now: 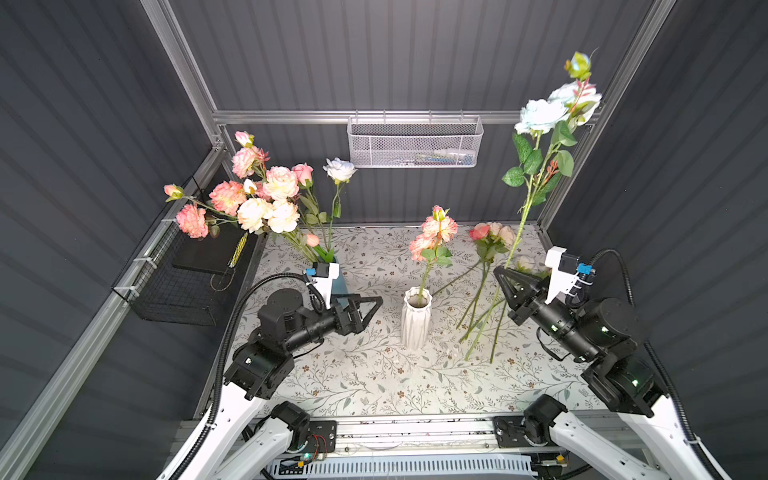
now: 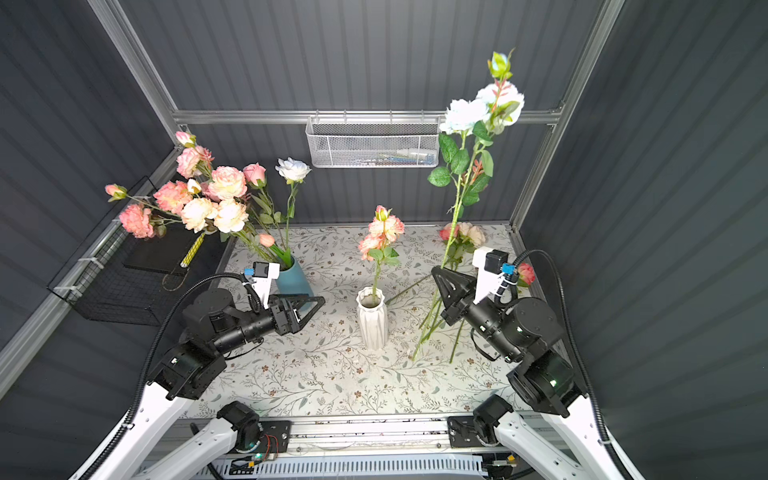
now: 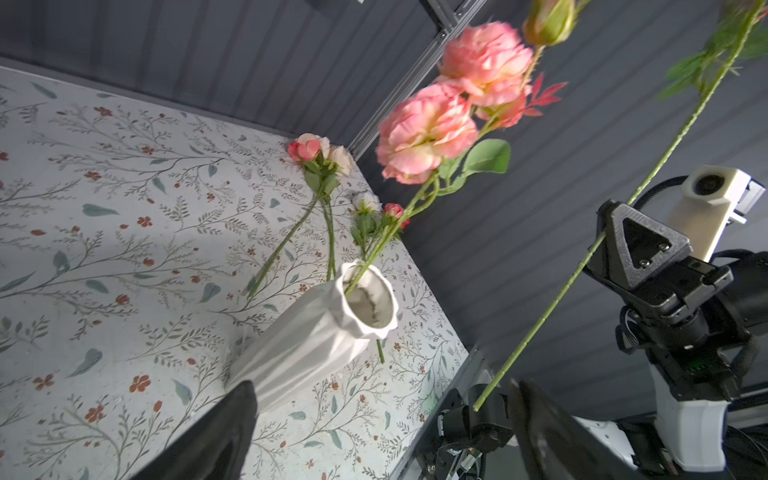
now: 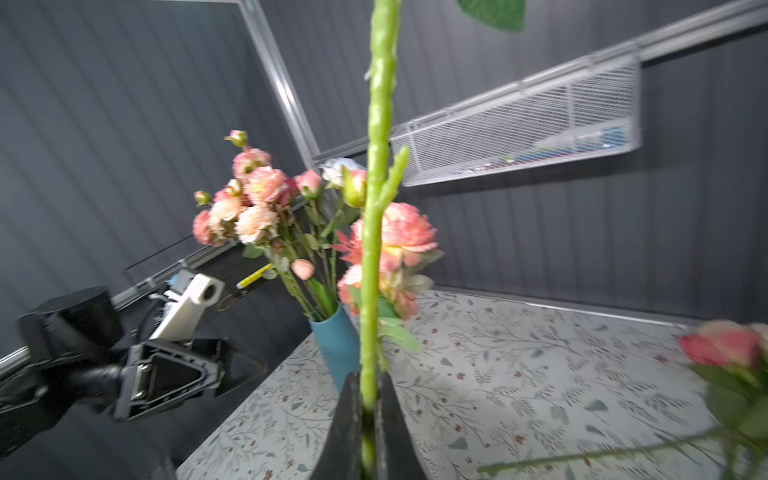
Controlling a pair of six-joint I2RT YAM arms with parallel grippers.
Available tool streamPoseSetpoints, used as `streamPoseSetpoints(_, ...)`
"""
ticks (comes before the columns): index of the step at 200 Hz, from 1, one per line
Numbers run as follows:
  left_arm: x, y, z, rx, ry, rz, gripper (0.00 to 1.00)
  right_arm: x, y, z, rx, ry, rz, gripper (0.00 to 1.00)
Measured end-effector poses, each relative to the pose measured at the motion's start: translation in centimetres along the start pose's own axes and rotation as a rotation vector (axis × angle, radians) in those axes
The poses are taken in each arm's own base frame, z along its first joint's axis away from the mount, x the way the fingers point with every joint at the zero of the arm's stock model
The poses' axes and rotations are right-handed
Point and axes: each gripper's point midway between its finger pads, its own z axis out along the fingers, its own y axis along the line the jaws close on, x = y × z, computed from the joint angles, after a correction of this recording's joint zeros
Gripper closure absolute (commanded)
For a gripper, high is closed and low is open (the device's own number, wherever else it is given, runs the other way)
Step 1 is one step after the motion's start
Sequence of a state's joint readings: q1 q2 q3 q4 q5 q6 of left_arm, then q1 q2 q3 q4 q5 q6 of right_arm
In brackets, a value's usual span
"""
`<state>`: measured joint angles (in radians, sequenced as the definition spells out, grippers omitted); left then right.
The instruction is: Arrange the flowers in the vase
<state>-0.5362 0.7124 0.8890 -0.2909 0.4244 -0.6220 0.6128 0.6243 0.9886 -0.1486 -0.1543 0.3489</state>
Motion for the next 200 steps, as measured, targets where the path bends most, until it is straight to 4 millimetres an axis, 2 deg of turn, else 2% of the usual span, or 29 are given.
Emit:
streamPoseSetpoints(23, -1.6, -2.6, -0.3, 0.081, -0.013, 0.042, 0.15, 0.1, 4.1, 0.9, -0.163, 0.050, -0.010, 1.00)
streamPoseSetpoints(60, -4.9, -7.3, -1.2, 0.226, -0.064, 0.119, 0.15, 2.3, 10.8, 2.9, -0.379, 0.180, -0.045, 1.00)
streamPoseSetpoints(87, -6.7, -10.0, -1.8, 0.326, -0.102, 0.168, 0.17, 4.8, 13.8, 5.0, -0.454, 0.267, -0.068, 1.00)
streamPoseSetpoints(114, -7.5, -11.4, -1.8, 0.398, -0.114, 0.183, 0.25, 7.7, 14.9, 6.7, -0.469, 0.344, -0.076, 1.00)
streamPoseSetpoints(138, -7.6, -12.1, -1.8, 0.438, -0.111, 0.181, 0.34, 9.0, 14.8, 7.7, -0.452, 0.373, -0.076, 1.00)
streamPoseSetpoints(153, -7.7, -12.4, -2.0, 0.455, -0.112, 0.183, 0.41, 8.9, 14.9, 8.2, -0.447, 0.375, -0.073, 1.00)
streamPoseSetpoints(182, -7.9, -13.0, -2.2, 0.482, -0.116, 0.188, 0.54, 7.6, 15.8, 9.3, -0.458, 0.351, -0.067, 1.00)
streamPoseSetpoints(200, -8.0, -13.1, -2.1, 0.493, -0.115, 0.181, 0.68, 7.8, 16.0, 9.9, -0.459, 0.357, -0.064, 1.00)
